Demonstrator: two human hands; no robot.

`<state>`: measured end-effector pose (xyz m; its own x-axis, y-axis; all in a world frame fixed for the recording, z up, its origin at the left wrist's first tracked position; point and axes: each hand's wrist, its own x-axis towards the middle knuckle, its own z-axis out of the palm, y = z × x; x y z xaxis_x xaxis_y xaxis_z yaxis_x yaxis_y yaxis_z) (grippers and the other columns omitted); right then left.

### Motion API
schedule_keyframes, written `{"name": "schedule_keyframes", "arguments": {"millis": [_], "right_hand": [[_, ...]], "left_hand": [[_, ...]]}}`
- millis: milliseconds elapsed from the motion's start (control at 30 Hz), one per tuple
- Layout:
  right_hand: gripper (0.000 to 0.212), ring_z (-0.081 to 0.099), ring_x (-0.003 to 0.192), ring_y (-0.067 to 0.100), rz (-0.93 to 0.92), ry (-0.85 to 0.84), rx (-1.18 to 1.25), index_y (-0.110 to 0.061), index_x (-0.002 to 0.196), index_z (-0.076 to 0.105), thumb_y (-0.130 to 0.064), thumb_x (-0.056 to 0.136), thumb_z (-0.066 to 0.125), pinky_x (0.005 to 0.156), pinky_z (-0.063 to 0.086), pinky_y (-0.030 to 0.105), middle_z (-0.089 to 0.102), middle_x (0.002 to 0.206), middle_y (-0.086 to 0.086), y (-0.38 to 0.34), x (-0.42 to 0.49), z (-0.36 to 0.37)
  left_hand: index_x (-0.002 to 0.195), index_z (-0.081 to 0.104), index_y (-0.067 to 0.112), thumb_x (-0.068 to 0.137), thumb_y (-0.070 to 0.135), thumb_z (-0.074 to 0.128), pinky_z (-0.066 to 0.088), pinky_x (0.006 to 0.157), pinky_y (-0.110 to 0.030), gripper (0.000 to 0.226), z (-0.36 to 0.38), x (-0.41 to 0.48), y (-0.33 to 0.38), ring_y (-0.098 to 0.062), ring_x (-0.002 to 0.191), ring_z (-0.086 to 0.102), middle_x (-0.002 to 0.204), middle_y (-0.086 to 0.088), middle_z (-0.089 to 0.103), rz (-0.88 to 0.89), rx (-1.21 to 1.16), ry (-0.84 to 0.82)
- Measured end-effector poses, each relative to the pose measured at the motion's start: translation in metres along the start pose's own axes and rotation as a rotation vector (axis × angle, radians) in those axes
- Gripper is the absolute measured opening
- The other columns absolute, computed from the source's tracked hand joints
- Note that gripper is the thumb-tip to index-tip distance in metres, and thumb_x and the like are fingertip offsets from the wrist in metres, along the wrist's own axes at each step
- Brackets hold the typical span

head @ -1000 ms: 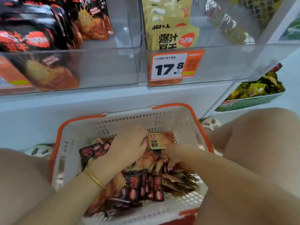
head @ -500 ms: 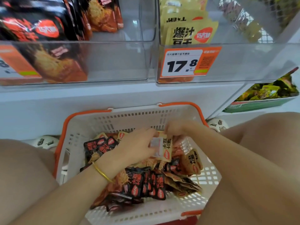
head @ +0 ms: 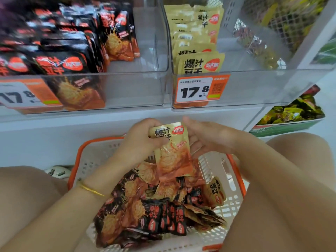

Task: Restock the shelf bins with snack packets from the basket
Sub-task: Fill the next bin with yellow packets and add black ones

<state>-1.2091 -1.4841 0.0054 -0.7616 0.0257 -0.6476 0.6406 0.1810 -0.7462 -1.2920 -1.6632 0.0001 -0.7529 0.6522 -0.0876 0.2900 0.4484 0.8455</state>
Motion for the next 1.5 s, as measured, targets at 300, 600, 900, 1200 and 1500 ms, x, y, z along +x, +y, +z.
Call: {"name": "schedule_keyframes", "arguments": {"millis": [300, 600, 900, 1200, 1500], "right_hand": [[0.021, 0.069, 0.062, 0.010, -0.490, 0.051, 0.214, -0.012, 0.092, 0.065, -0.014, 0.071, 0.065, 0.052, 0.055, 0.021, 0.073, 0.077, 0.002, -0.067, -0.097, -0.044], [0.033, 0.067, 0.090, 0.031, -0.251, 0.896, -0.215, -0.005, 0.107, 0.064, -0.006, 0.075, 0.075, 0.078, 0.057, 0.050, 0.067, 0.106, 0.016, -0.129, -0.022, -0.173], [0.025, 0.063, 0.099, 0.033, -0.121, 1.016, -0.374, -0.009, 0.100, 0.057, -0.027, 0.086, 0.065, 0.085, 0.054, 0.043, 0.064, 0.108, 0.015, -0.124, 0.078, -0.203], [0.050, 0.063, 0.098, 0.033, -0.123, 0.973, -0.231, 0.000, 0.118, 0.044, -0.025, 0.084, 0.071, 0.078, 0.052, 0.040, 0.062, 0.111, 0.018, -0.130, 0.094, -0.194], [0.014, 0.070, 0.061, 0.025, -0.447, 1.014, -0.280, -0.007, 0.083, 0.051, -0.004, 0.087, 0.063, 0.061, 0.060, 0.037, 0.068, 0.076, 0.018, -0.121, -0.040, -0.137]], "left_hand": [[0.099, 0.054, 0.023, 0.090, 0.012, 0.060, 0.053, 0.055, -0.026, 0.015, -0.042, 0.020, 0.114, -0.010, 0.073, 0.066, 0.088, -0.006, 0.068, 0.300, -0.305, 0.162], [0.116, 0.059, 0.006, 0.085, 0.042, 0.024, 0.039, 0.099, -0.040, 0.059, -0.038, 0.124, 0.155, -0.029, 0.115, 0.051, 0.123, -0.014, 0.059, 0.444, 0.701, 0.182], [0.093, 0.065, 0.020, 0.088, 0.039, 0.008, 0.029, 0.092, -0.033, 0.060, -0.031, 0.141, 0.140, -0.019, 0.094, 0.058, 0.105, 0.002, 0.068, 0.526, 1.036, 0.261], [0.073, 0.055, 0.017, 0.097, 0.036, 0.016, 0.026, 0.099, -0.033, 0.050, -0.031, 0.138, 0.141, -0.017, 0.081, 0.052, 0.080, 0.004, 0.060, 0.501, 0.977, 0.256], [0.112, 0.065, 0.018, 0.093, 0.025, 0.047, 0.032, 0.095, -0.018, 0.027, -0.044, 0.075, 0.139, 0.000, 0.102, 0.048, 0.106, 0.016, 0.056, 0.667, 0.296, 0.467]]}}
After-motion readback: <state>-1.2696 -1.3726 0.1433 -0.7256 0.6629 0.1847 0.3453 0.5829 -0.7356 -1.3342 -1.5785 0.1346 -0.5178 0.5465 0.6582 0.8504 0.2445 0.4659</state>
